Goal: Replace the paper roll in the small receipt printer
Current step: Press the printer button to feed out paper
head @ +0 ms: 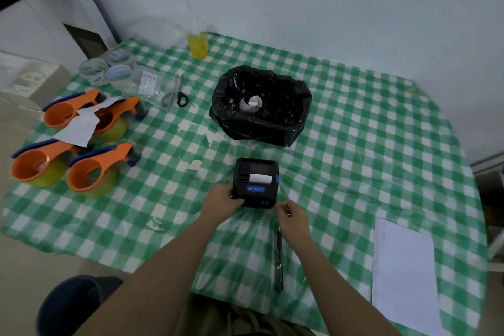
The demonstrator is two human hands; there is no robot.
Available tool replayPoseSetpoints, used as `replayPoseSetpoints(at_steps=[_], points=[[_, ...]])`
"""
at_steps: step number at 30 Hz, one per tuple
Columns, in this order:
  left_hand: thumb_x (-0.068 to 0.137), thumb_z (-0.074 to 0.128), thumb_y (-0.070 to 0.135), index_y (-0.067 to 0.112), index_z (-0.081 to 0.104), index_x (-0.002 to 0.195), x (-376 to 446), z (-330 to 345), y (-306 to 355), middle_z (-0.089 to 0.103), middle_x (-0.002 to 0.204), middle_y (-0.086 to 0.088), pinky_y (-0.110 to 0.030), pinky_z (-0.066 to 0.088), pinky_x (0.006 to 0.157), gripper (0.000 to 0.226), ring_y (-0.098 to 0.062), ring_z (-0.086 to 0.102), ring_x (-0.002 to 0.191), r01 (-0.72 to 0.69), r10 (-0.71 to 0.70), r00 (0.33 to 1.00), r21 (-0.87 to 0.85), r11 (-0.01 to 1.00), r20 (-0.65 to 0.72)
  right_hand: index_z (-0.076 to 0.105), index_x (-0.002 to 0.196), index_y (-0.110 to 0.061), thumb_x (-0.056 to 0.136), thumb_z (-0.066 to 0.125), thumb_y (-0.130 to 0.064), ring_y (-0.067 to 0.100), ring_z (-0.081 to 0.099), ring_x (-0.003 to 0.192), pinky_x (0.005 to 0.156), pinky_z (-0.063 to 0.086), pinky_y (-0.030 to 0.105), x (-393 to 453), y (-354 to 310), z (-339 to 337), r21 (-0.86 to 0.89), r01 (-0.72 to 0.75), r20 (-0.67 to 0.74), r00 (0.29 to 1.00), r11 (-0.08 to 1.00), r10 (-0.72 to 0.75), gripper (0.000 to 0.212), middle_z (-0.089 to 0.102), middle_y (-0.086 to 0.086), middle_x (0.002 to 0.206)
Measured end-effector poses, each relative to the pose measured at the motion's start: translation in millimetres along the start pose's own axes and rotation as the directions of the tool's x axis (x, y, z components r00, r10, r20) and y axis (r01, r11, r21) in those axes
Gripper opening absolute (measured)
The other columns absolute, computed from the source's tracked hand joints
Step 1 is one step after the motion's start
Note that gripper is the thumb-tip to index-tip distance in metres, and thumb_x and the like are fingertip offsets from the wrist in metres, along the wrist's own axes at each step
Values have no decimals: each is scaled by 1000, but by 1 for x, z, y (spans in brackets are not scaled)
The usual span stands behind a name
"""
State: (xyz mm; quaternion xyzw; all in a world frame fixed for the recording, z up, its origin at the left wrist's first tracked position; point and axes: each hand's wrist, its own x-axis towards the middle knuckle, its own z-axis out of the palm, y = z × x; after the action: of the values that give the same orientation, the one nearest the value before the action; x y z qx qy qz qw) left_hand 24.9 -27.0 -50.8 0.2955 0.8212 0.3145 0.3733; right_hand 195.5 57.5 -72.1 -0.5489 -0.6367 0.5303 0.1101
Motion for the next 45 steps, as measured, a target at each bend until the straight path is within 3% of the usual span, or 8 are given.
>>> replayPoseSetpoints(at_steps=[16, 24, 32, 37, 45], points=[[78, 67, 10, 11, 66, 110, -1, 0, 2, 72, 103, -12, -24, 43, 75, 32, -15, 62, 88, -17, 17, 1000, 3, 1000, -5, 65, 90, -11, 90, 52, -10, 15, 53, 62, 60, 45, 33, -3, -3, 0, -4, -12, -4, 1000, 1000, 12, 13, 63, 3, 79], [77, 67, 12, 13, 65, 113, 0, -2, 0, 72, 106, -11, -35, 53, 84, 36, -23, 66, 98, -7, 7, 1000, -2, 1000, 11, 64, 88, -13, 90, 52, -11, 14, 52, 60, 57, 45, 31, -3, -6, 1, -1, -30, -19, 999, 1000, 29, 12, 63, 2, 79], [78, 67, 11, 11, 65, 112, -2, -2, 2, 72, 106, -12, -30, 50, 81, 34, -23, 66, 97, -12, 12, 1000, 0, 1000, 9, 63, 86, -15, 89, 53, -10, 12, 52, 59, 55, 44, 28, -7, -7, 1, 16, 8, -65, 998, 1000, -6, 12, 62, 0, 76], [78, 67, 13, 12, 66, 110, -2, -1, 1, 73, 103, -10, -26, 47, 77, 32, -22, 66, 95, -16, 16, 1000, 21, 1000, 3, 62, 88, -14, 85, 60, -6, 15, 58, 74, 64, 46, 23, -9, -10, 3, 18, 96, -143, 985, 995, -92, 9, 63, 4, 89], [79, 66, 12, 12, 63, 114, -5, 1, 4, 71, 107, -10, -27, 47, 79, 35, -24, 65, 98, -18, 18, 1000, 34, 999, -22, 58, 93, -20, 83, 65, -6, 16, 62, 88, 67, 46, 16, -7, -12, 7, 53, 116, -101, 989, 992, -110, 19, 64, 3, 101]])
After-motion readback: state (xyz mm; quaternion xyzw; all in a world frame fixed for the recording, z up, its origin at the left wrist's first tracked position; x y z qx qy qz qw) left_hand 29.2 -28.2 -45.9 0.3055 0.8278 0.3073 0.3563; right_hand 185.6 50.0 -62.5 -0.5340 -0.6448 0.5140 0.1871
